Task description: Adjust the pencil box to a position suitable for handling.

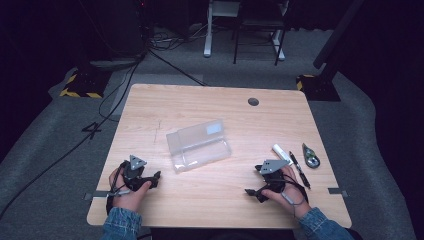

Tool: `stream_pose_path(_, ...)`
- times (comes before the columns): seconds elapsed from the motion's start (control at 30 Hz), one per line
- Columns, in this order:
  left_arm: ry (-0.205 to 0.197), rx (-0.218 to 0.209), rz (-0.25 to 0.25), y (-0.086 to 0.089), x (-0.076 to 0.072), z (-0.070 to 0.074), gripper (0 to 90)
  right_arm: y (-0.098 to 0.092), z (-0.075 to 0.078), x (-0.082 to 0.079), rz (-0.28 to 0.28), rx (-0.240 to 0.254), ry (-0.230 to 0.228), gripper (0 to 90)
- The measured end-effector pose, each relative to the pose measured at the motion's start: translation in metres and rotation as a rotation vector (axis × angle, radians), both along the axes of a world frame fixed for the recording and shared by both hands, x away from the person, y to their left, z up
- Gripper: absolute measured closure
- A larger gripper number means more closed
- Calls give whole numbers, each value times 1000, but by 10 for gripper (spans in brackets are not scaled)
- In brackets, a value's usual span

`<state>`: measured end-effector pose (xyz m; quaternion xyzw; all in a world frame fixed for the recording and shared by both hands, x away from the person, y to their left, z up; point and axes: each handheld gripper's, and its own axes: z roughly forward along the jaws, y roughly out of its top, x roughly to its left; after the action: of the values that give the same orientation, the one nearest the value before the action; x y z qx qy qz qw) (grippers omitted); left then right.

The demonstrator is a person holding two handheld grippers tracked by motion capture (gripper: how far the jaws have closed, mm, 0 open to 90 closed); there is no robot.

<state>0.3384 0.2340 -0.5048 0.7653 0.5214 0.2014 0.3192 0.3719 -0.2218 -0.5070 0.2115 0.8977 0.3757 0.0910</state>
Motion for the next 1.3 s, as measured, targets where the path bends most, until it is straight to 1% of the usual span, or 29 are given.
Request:
stream_pose_path(0.03,1,1,-4,-1,0,0,199,0,0,0,1,0,0,13)
stream_pose_path(0.07,5,-2,-10,-2,0,1,215,0,0,0,1,0,0,13)
stream_pose_path(0.1,9,4,-19,-3,0,3,235,0,0,0,1,0,0,13)
stream_pose_path(0.13,7,3,-23,-4,-1,4,258,0,0,0,1,0,0,14)
stream_pose_path(0.2,-4,8,-35,-7,-1,9,256,0,0,0,2,0,-1,14)
stream_pose_path(0.27,-14,-1,-42,-9,-2,15,260,0,0,0,2,0,-1,14)
stream_pose_path(0.3,-28,-2,-50,-10,-2,18,263,0,0,0,4,0,-2,14)
stream_pose_path(0.37,-40,-11,-58,-12,-2,24,269,-1,0,0,6,-1,-1,14)
stream_pose_path(0.4,-43,-24,-66,-14,-2,29,271,-1,0,0,5,0,0,14)
stream_pose_path(0.47,-54,-30,-71,-17,-2,34,275,-1,0,-1,5,0,1,14)
stream_pose_path(0.5,-58,-26,-82,-18,-1,37,275,-1,0,-1,6,0,1,14)
stream_pose_path(0.53,-58,-26,-82,-18,-1,37,276,-1,0,-1,6,0,1,14)
stream_pose_path(0.57,-53,-38,-88,-21,0,41,277,-1,0,-1,6,0,1,14)
stream_pose_path(0.6,-60,-42,-94,-22,2,42,277,-1,0,-1,6,0,0,14)
stream_pose_path(0.67,-54,-43,-102,-23,4,43,279,-1,0,-1,6,0,1,14)
stream_pose_path(0.73,-54,-46,-103,-24,5,44,280,-1,0,-1,6,0,1,14)
stream_pose_path(0.8,-58,-56,-107,-26,8,45,279,-1,0,-1,6,0,-1,14)
stream_pose_path(0.87,-58,-56,-112,-27,12,46,278,-1,0,-1,6,0,0,14)
stream_pose_path(0.93,-52,-70,-115,-30,17,45,279,-1,0,-1,6,0,-4,18)
stream_pose_path(1.0,-51,-68,-118,-32,19,45,277,-1,0,-1,6,0,-5,20)
stream_pose_path(1.07,-46,-70,-131,-35,25,42,277,-1,0,-1,8,1,-7,22)
stream_pose_path(1.1,-46,-70,-131,-35,25,42,277,-1,0,-1,8,1,-7,22)
stream_pose_path(1.2,-32,-79,-127,-38,33,37,277,-1,0,-1,8,0,-6,22)
stream_pose_path(1.3,-3,-91,-126,-40,39,32,277,-1,0,-1,8,1,-7,22)
